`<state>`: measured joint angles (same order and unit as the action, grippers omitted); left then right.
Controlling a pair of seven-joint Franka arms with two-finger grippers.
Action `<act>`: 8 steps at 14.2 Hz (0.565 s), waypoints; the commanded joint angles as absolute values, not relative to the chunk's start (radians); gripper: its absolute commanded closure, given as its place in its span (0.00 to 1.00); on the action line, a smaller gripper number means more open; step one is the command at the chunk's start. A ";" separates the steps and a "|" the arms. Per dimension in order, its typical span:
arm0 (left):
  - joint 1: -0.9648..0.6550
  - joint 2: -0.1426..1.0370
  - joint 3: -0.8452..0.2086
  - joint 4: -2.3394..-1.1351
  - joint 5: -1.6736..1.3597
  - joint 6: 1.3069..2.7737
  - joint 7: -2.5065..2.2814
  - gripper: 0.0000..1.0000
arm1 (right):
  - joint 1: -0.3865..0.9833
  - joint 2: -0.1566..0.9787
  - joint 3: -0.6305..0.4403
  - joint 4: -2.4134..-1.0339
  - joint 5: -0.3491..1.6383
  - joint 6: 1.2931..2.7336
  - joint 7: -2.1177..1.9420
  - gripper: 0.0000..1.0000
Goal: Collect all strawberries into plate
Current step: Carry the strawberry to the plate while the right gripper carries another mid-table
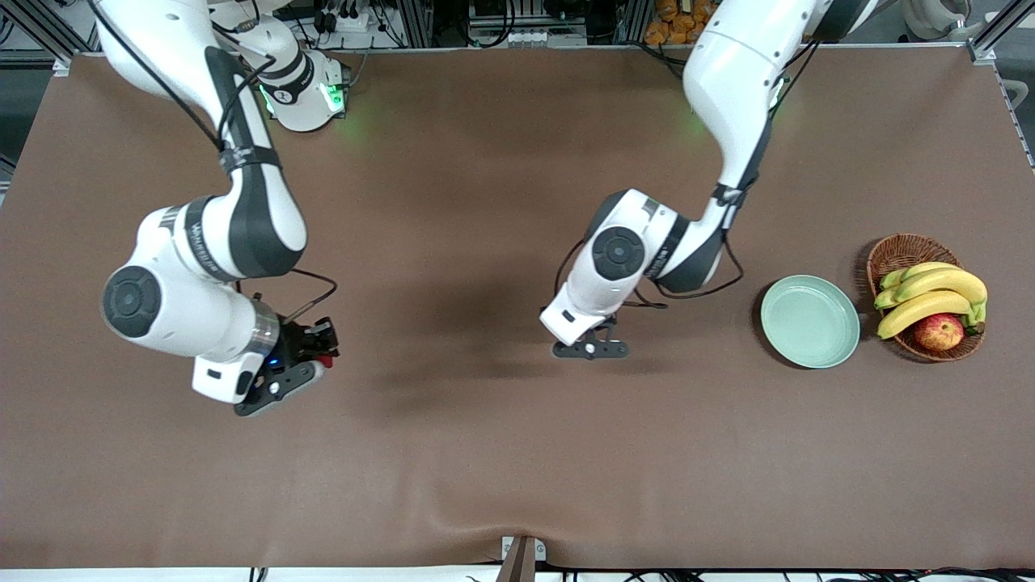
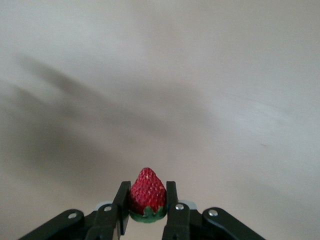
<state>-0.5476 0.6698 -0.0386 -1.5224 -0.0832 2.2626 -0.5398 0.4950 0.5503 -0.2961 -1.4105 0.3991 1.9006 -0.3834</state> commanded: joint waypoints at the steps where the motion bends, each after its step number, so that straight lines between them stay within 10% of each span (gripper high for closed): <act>1: -0.482 0.585 -0.043 -1.632 -0.091 2.255 -0.473 0.82 | 0.544 0.518 -0.302 -1.459 0.489 1.920 -0.379 1.00; 8: -0.260 0.488 -0.041 -1.804 -0.077 2.255 -0.214 0.81 | 0.791 0.554 -0.302 -1.451 0.497 2.075 -0.207 1.00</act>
